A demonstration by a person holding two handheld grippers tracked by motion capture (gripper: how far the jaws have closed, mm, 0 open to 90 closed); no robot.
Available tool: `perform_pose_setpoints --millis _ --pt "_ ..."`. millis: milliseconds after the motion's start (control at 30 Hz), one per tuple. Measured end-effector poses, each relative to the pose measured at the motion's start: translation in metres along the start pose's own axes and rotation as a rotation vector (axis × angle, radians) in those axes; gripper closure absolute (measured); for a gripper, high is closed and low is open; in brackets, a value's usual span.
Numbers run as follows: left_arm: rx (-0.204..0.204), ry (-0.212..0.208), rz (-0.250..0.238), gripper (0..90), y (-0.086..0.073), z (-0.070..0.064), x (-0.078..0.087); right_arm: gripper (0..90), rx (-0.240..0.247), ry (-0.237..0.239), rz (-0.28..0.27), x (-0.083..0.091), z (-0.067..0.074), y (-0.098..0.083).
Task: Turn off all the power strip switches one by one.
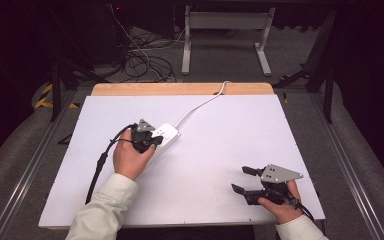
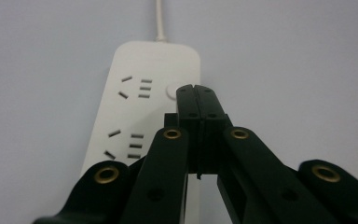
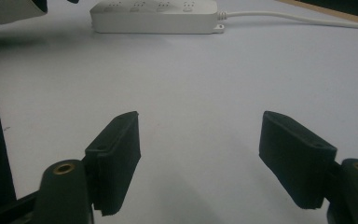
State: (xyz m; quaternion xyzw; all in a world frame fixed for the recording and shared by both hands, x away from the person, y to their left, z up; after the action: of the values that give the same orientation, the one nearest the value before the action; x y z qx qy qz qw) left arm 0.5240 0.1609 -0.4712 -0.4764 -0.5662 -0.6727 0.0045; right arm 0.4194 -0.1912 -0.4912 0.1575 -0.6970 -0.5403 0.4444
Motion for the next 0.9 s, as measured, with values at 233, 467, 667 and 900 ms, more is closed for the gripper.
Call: perform_pose_setpoints --millis 233,467,667,900 --pt "0.003 -0.008 -0.046 90.0 0.006 -0.002 0.010 29.5 0.000 -0.001 -0.004 0.001 0.000 0.000" --pt "-0.014 0.003 -0.043 90.0 0.009 0.000 0.013 29.5 0.001 -0.001 0.000 0.000 0.000 0.000" --pt "-0.007 -0.018 -0.040 90.0 0.017 0.000 0.008 29.5 0.000 0.001 0.002 -0.001 0.001 0.000" --pt "0.039 -0.016 -0.024 90.0 0.021 0.010 -0.004 29.5 -0.003 0.001 0.004 -0.001 0.001 0.000"
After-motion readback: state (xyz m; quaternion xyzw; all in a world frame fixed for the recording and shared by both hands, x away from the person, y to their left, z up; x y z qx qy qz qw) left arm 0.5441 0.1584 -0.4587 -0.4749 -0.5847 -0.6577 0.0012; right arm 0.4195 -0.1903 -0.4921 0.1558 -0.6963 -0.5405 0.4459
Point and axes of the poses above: each handheld gripper's, and its own axes: x roughly backward along the jaws, y roughly out of its top, z roughly to its left, the point moved 4 cm from there along -x, roughly forward along the jaws, and after that the axes turned 3 degrees about -y, right-handed, at the moved point
